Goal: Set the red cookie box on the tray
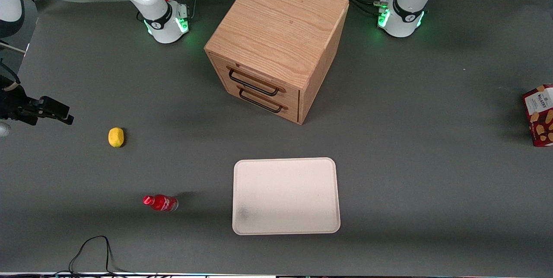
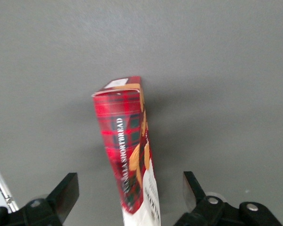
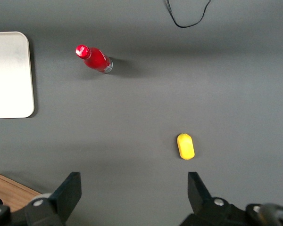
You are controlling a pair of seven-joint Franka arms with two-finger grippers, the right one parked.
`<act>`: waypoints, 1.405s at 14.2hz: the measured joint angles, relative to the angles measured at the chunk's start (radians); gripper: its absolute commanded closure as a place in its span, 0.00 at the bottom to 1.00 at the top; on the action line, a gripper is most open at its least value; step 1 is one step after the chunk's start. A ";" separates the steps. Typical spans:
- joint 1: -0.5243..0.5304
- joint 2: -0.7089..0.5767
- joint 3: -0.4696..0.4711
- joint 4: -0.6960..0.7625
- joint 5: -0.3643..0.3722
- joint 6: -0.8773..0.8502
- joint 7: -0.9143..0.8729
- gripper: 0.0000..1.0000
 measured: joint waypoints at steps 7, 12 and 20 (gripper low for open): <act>0.007 0.000 0.001 -0.097 -0.008 0.099 -0.007 0.16; 0.013 0.001 0.001 -0.104 -0.008 0.106 -0.007 1.00; 0.013 0.002 -0.001 -0.106 -0.009 0.107 -0.036 1.00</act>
